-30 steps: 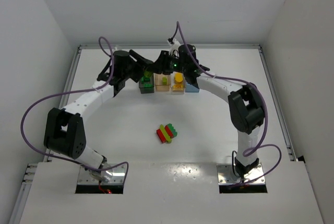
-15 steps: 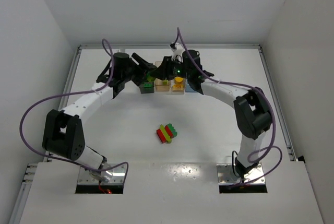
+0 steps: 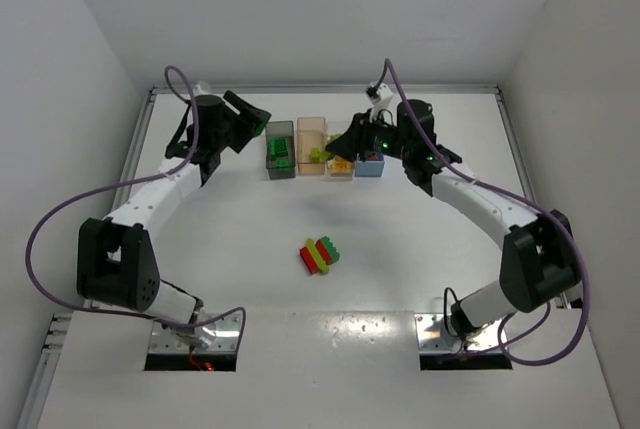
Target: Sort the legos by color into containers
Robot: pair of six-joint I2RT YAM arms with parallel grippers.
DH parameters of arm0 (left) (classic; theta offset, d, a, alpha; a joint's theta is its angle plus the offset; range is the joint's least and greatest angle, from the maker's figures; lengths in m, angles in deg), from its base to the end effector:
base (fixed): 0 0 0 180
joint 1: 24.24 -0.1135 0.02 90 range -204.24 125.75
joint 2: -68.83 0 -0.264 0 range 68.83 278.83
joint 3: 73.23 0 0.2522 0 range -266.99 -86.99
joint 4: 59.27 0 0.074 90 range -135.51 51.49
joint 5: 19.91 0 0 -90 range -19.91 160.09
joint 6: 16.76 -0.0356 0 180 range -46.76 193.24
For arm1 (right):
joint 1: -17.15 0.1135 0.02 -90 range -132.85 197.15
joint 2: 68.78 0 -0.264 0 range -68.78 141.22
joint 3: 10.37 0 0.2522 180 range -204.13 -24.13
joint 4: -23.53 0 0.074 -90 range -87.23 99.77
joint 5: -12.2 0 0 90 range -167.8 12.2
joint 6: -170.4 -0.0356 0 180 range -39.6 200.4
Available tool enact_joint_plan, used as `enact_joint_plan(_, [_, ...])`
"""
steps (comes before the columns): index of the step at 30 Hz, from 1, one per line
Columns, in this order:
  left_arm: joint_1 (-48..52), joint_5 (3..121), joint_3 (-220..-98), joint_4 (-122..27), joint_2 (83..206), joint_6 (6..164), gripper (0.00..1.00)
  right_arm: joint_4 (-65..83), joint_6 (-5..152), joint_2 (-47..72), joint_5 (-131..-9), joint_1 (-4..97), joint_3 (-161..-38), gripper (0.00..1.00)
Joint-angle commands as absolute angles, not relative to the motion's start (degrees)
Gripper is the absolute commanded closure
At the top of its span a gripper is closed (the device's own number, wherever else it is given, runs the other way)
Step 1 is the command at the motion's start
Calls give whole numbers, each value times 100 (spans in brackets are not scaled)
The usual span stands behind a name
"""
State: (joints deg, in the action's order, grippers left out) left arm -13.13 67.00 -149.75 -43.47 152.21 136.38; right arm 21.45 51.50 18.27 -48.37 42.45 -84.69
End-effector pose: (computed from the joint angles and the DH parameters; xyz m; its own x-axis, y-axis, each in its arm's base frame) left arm 0.3343 -0.0676 0.3034 -0.3860 -0.8320 -0.3984 -0.2283 0.5046 -0.8326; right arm 0.3125 0.1671 0.2947 -0.5898 0.1868 -0.7857 -0.5902 0.5644 0.5772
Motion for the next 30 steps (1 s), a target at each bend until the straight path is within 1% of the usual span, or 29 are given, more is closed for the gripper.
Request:
enact_joint_plan(1, [-1247,6948,-14948,-4674,15241,13258,100,1935,5447,1534,-4660,4098,-8293,100])
enact_joint_plan(5, [-1247,6816,-15070,-4736,15592,12801,99,1935,5447,1472,-4660,3948,-8241,100])
enact_joint_plan(9, [-1247,6763,-15202,-4736,15909,12694,93,1873,5447,1472,-4660,3746,-8302,100])
enact_joint_plan(10, [-1247,6763,-15255,-4736,16066,12642,89,1873,5447,1533,-4660,3685,-8372,100])
enact_joint_plan(12, [-1247,6763,-15325,-4788,16208,12642,88,1873,5447,1586,-4660,3623,-8425,100])
enact_joint_plan(13, [-1247,6702,-15326,-4788,16287,12642,84,1821,5447,1586,-4608,3623,-8477,100])
enact_joint_plan(16, [-1247,6571,-15431,-4850,16542,12642,80,1821,5500,1639,-4555,3500,-8539,100])
enact_joint_plan(19, [-1194,6570,-15589,-4850,16753,12589,79,1768,5500,1744,-4493,3385,-8601,100])
enact_joint_plan(21, [-1194,6570,-15642,-4850,16815,12589,74,1768,5500,1814,-4493,3324,-8662,100])
enact_joint_plan(24, [-1141,6447,-15695,-4964,16973,12537,56,1768,5500,1946,-4380,3271,-8846,100])
enact_joint_plan(25, [-1141,6447,-15756,-4964,17025,12536,44,1768,5500,2025,-4379,3271,-8847,100])
enact_joint_plan(26, [-1141,6447,-15756,-4964,17026,12536,40,1768,5500,2026,-4379,3271,-8908,100])
enact_joint_plan(28, [-1089,6447,-15756,-5017,17026,12484,30,1768,5500,2166,-4326,3271,-8979,100])
enact_joint_plan(29, [-1089,6447,-15756,-5017,17026,12423,14,1768,5500,2166,-4326,3271,-9048,100])
enact_joint_plan(30, [-1089,6447,-15756,-5017,16974,12422,2,1829,5500,2314,-4326,3271,-9119,100])
